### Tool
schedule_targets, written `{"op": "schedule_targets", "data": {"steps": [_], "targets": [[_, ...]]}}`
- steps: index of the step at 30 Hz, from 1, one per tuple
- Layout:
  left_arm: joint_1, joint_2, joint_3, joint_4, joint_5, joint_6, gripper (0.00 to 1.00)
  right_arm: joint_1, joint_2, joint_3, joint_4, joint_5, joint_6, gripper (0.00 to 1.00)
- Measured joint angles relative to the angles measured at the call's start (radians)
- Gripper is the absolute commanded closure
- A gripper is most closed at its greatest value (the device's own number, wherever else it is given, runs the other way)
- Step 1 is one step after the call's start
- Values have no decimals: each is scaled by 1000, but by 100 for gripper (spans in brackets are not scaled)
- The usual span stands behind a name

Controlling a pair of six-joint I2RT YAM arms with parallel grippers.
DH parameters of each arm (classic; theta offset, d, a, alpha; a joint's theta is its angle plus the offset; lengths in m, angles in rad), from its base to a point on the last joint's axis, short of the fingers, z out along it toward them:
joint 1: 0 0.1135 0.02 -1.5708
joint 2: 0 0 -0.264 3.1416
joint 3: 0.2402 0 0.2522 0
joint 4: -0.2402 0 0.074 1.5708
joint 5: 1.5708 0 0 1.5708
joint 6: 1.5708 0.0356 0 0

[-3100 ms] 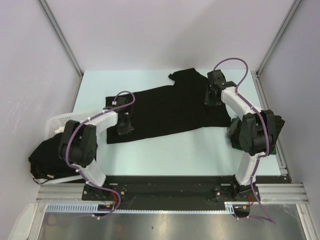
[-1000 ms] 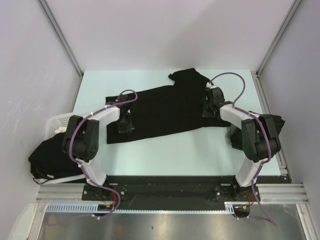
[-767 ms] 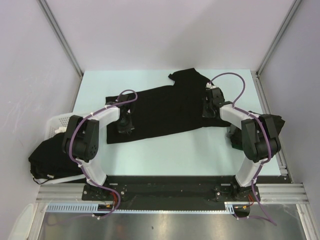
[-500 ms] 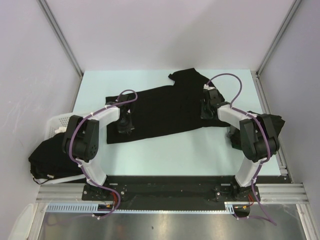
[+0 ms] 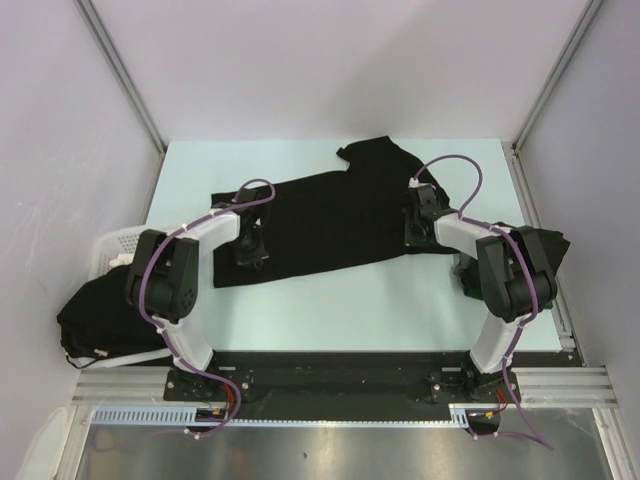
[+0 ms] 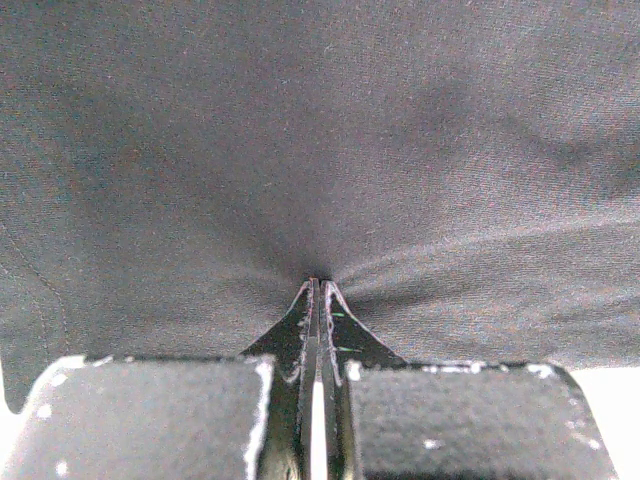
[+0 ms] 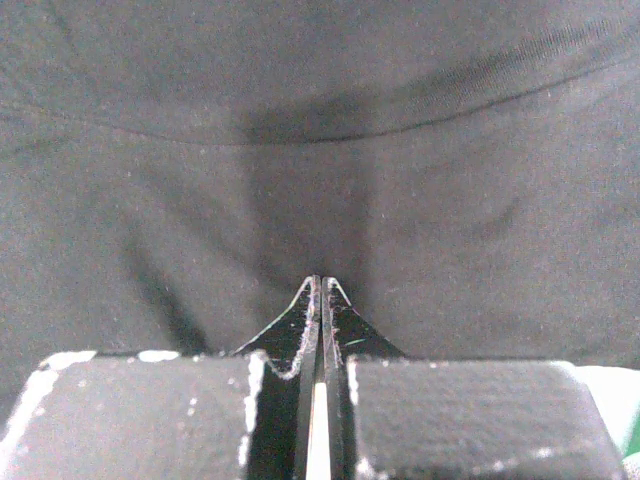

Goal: Fold and stack the t-shirts
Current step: Fold the flattened tshirt in 1/3 of the way

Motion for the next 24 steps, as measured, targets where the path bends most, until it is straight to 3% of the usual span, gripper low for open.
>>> {"op": "schedule_targets", "data": {"steps": [24], "targets": [[0, 12, 15, -14, 4, 25, 100, -4, -11, -17, 2, 0, 49, 100]]}}
